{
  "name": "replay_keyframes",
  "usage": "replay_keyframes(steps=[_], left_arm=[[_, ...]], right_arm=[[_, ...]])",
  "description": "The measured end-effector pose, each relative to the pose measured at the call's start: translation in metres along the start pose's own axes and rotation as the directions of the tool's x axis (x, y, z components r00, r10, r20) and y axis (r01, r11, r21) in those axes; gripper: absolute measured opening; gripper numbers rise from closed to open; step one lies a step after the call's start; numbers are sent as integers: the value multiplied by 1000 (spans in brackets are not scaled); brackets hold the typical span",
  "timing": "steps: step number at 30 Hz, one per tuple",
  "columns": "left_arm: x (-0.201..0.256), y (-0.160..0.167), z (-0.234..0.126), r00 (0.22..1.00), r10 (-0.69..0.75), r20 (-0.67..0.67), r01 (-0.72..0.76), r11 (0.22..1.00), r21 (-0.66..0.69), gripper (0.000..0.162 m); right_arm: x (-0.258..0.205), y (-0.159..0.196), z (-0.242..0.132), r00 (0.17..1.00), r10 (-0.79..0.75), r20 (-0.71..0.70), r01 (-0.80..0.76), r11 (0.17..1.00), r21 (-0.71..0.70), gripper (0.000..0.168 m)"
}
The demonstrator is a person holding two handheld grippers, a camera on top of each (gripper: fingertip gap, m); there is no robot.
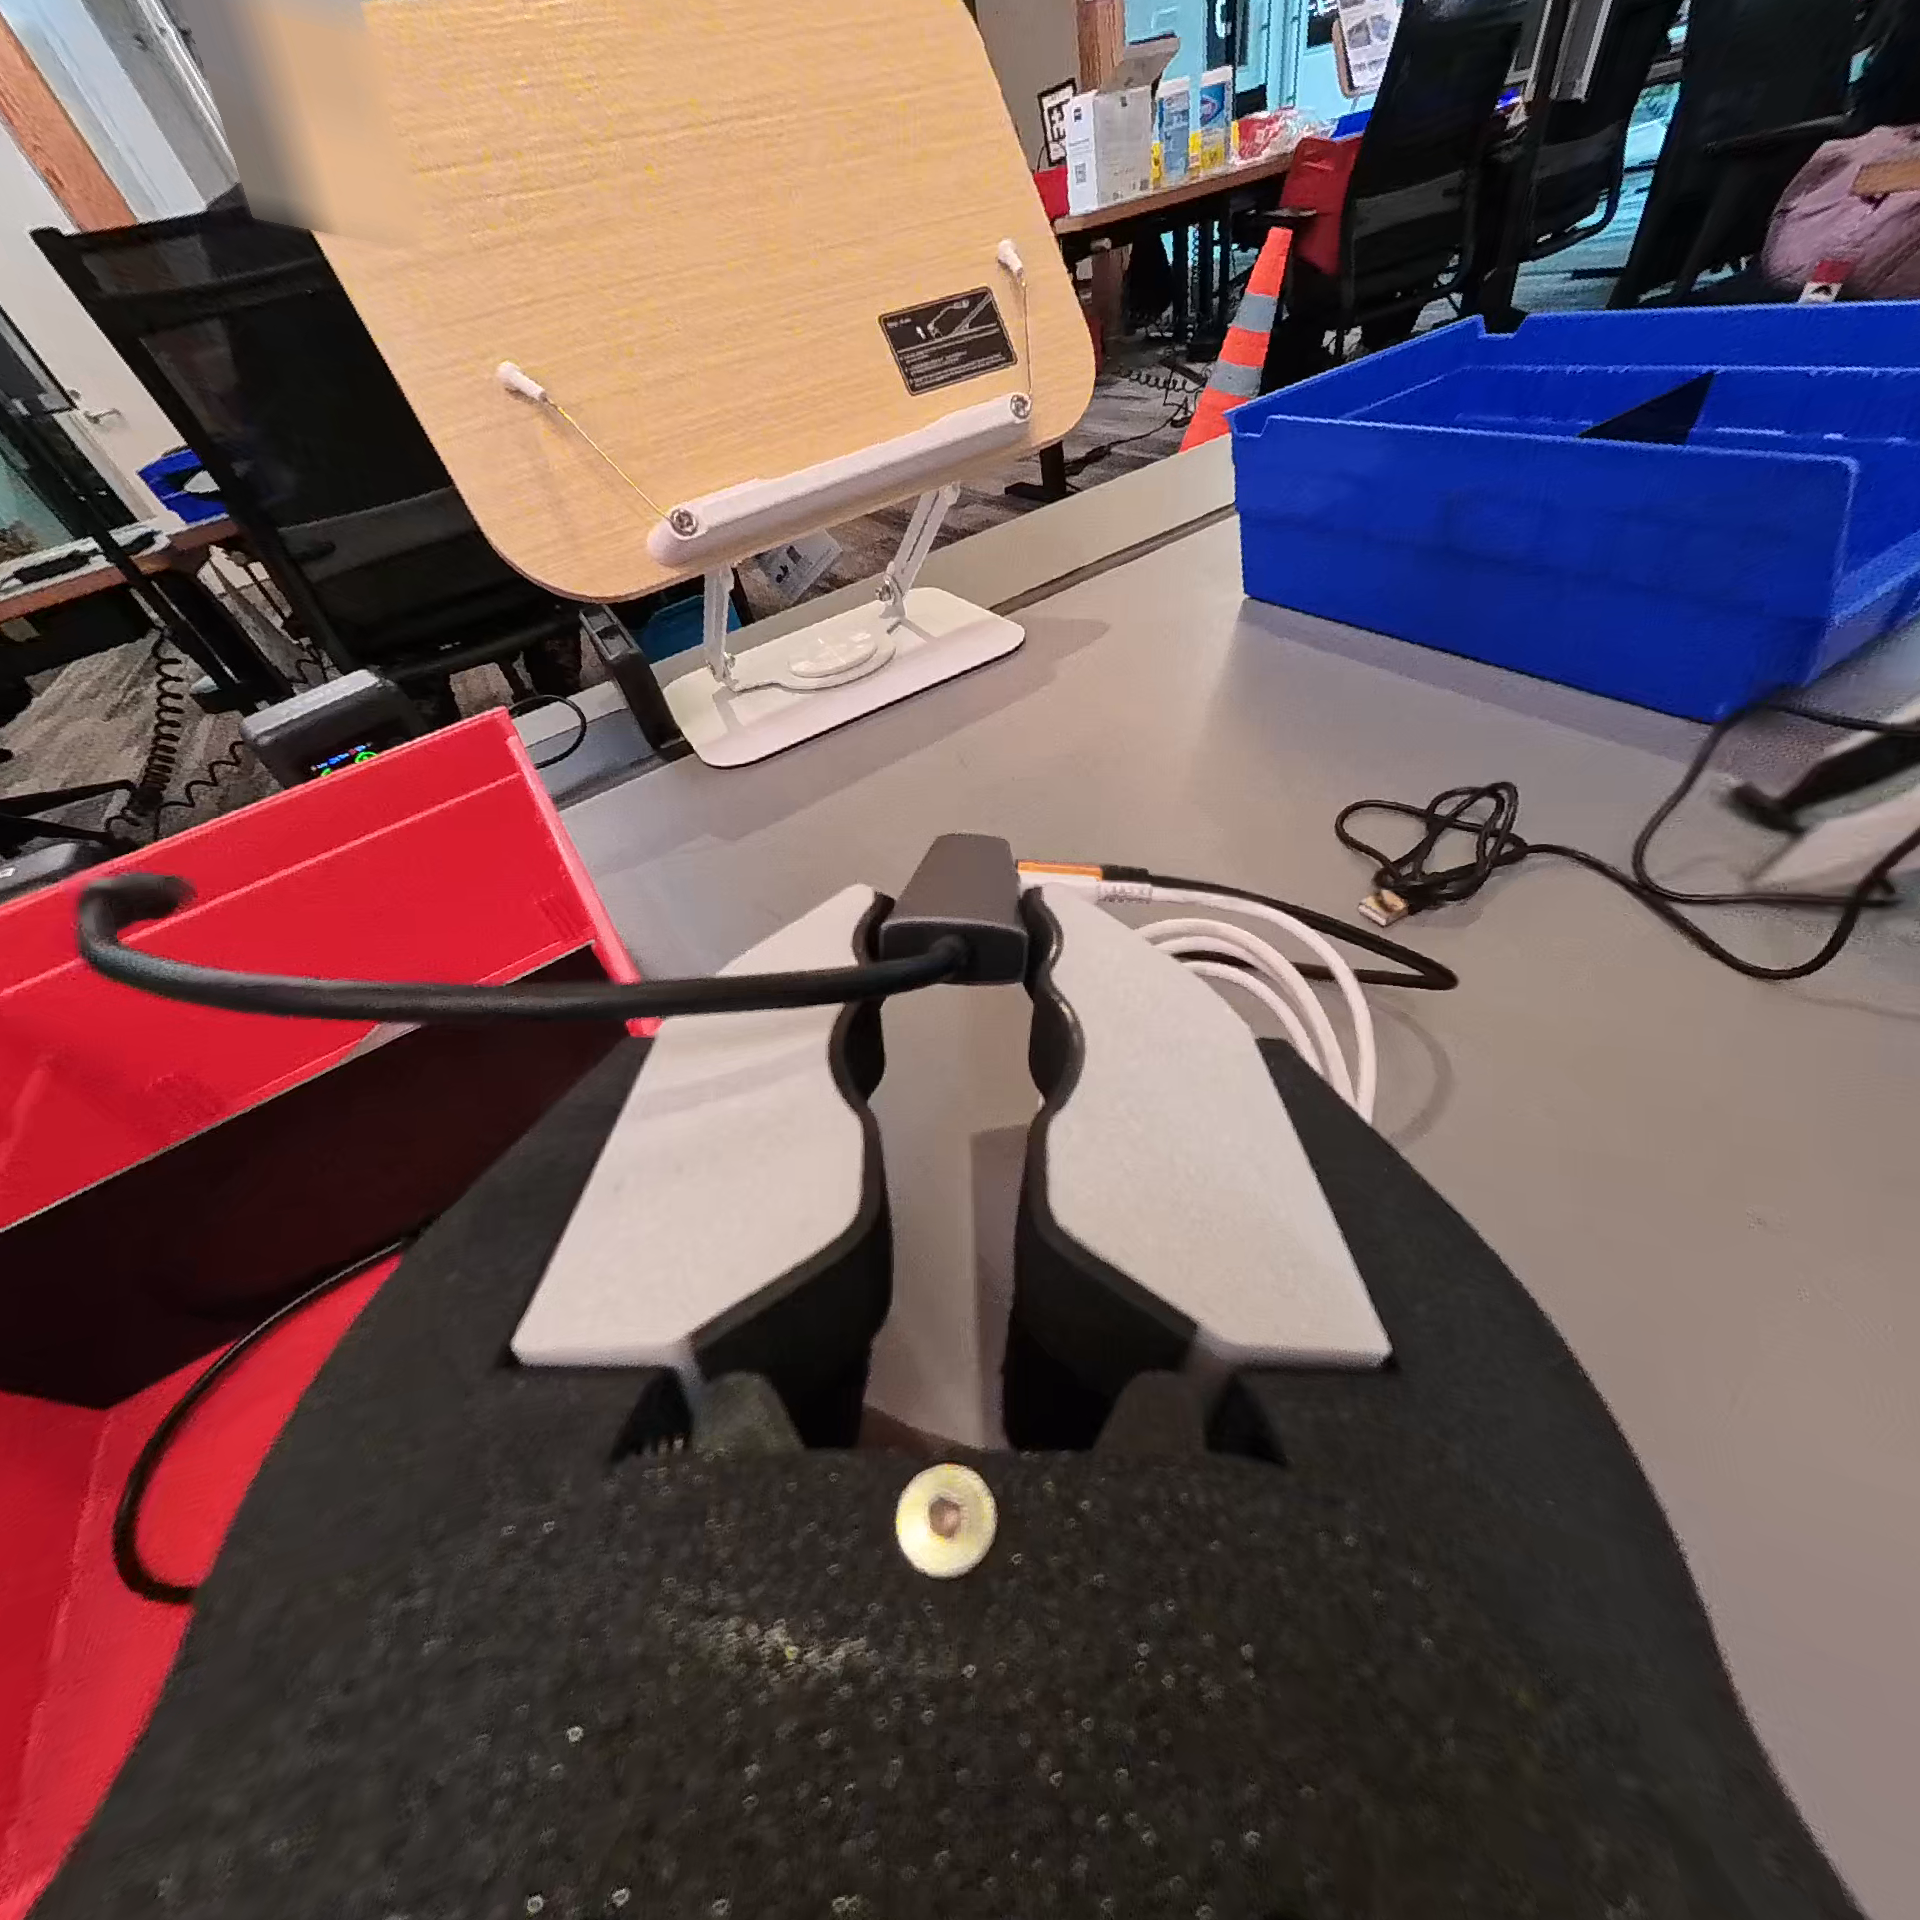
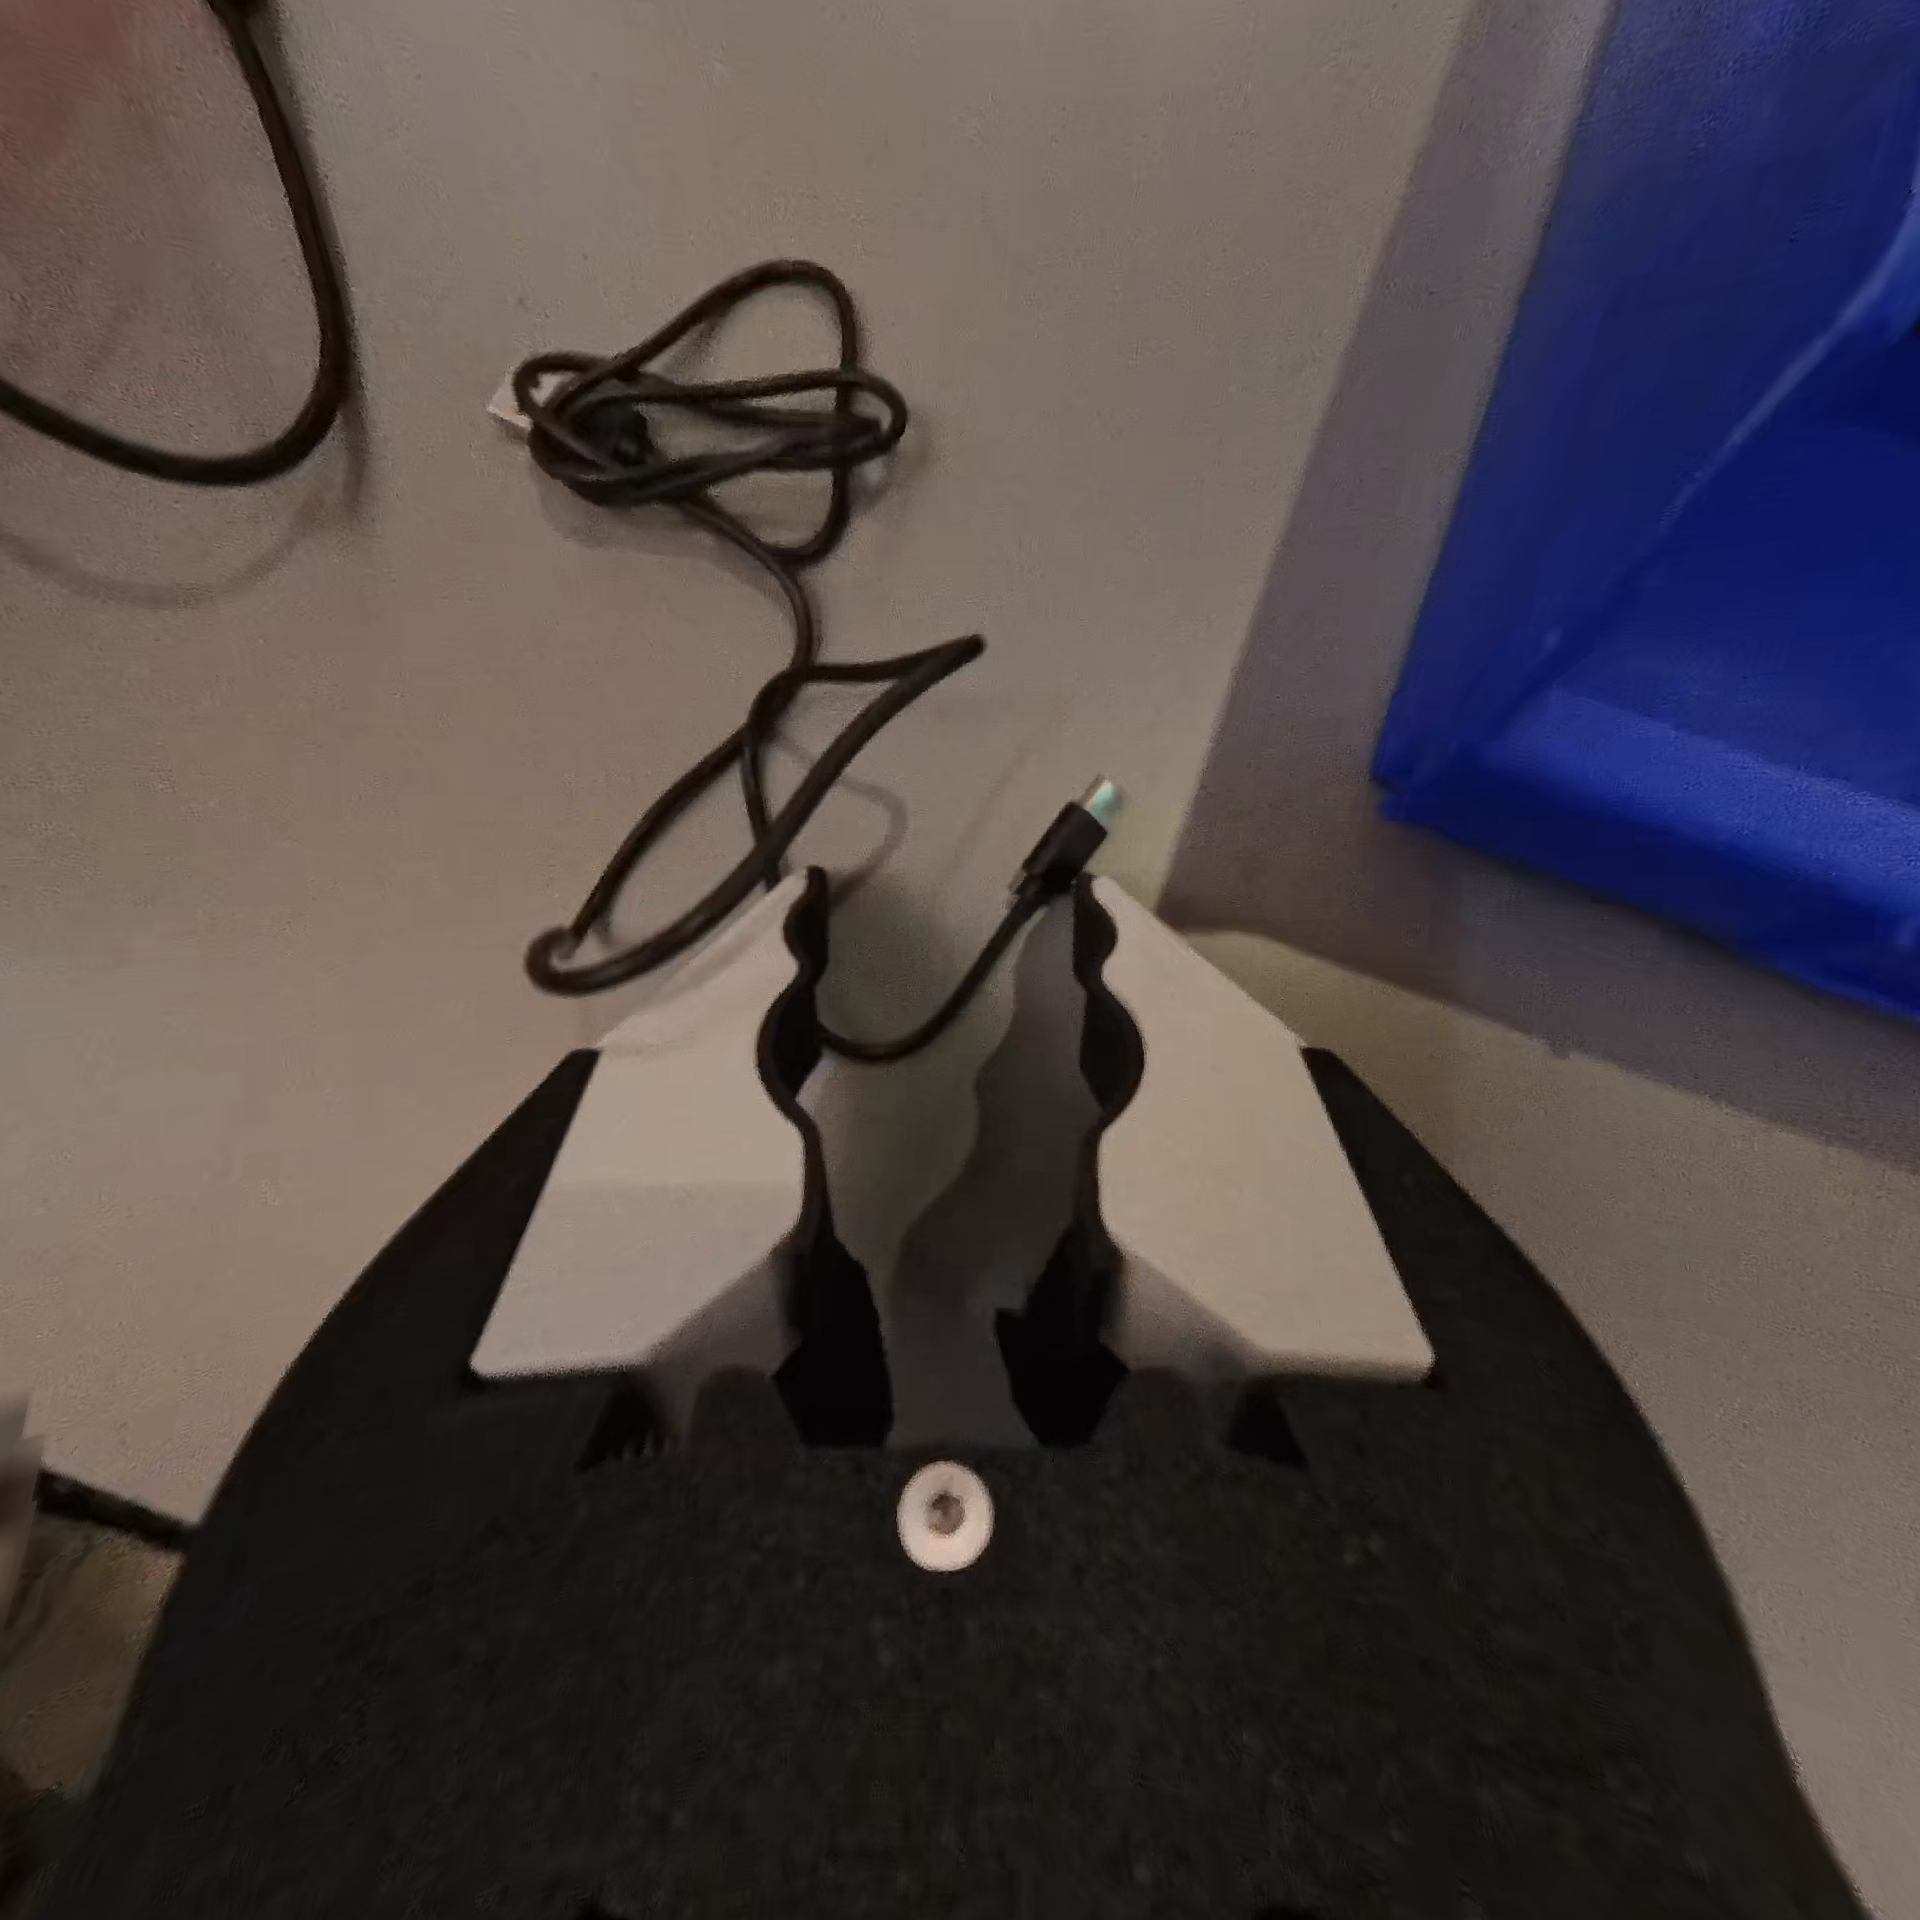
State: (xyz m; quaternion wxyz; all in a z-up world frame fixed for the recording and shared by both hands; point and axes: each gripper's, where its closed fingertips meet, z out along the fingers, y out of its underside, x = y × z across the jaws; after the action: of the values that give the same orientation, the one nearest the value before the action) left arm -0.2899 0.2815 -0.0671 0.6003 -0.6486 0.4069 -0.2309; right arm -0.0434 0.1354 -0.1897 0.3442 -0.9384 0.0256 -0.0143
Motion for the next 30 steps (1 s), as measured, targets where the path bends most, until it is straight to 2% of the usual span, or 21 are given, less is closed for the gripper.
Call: replay_keyframes(steps=[2, 3, 4, 8, 10, 11, 13, 14, 15, 17, 19, 22, 25, 26, 30], left_arm=[[-1, 1, -1, 1000, -3, 3, 3, 1000, -2, 23], [-2, 1, -1, 1000, -5, 4, 5, 1000, -3, 23], [-3, 1, -1, 1000, -8, 5, 8, 1000, -3, 23], [-6, 5, -1, 1000, -26, 2, 26, 1000, -11, 23], [-5, 4, -2, 999, -40, -7, 40, 999, -3, 23], [-5, 3, -2, 999, -41, -9, 41, 999, 3, 23], [-3, 2, -1, 999, -32, -15, 32, 999, 8, 23], [-1, 2, -1, 999, -28, -20, 28, 1000, 4, 23], [1, 3, 0, 999, -25, -25, 25, 1000, 0, 23], [4, 3, 0, 999, -16, -31, 16, 1000, -2, 23], [5, 2, 0, 1000, 0, -29, 0, 1000, -1, 23], [6, 2, -1, 1000, 8, -31, -8, 1000, -3, 23], [7, 5, 1, 999, -3, -41, 3, 1000, -10, 23], [7, 5, 1, 999, -2, -43, 2, 1000, -12, 23], [8, 6, 2, 999, 0, -52, -1, 1000, -15, 23]], right_arm=[[-2, -11, 10, 1000, -23, 18, 23, 1000, -15, 39], [-3, -17, 14, 999, -44, 24, 44, 999, -11, 15], [-5, -22, 19, 997, -76, 30, 76, 997, 0, 8], [-5, -32, 20, 964, -265, -2, 265, 964, 3, 8], [-11, -43, 8, 933, -360, 2, 359, 930, 83, 8], [-7, -52, -3, 916, -397, -52, 400, 908, 126, 8], [-10, -70, -20, 822, -550, -148, 569, 802, 180, 8], [-9, -75, -23, 754, -617, -223, 654, 738, 168, 8], [-11, -69, -19, 687, -693, -218, 723, 681, 114, 8], [-48, -32, -8, 588, -807, 56, 798, 590, 122, 8], [-85, -12, -16, 538, -800, 266, 764, 596, 247, 8], [-110, 18, -32, 468, -704, 534, 710, 659, 248, 8], [-107, 20, -27, 505, -669, 545, 662, 705, 252, 9], [-107, 20, -28, 517, -651, 556, 639, 726, 256, 16], [-93, 13, -41, 615, -534, 580, 500, 833, 237, 21]])
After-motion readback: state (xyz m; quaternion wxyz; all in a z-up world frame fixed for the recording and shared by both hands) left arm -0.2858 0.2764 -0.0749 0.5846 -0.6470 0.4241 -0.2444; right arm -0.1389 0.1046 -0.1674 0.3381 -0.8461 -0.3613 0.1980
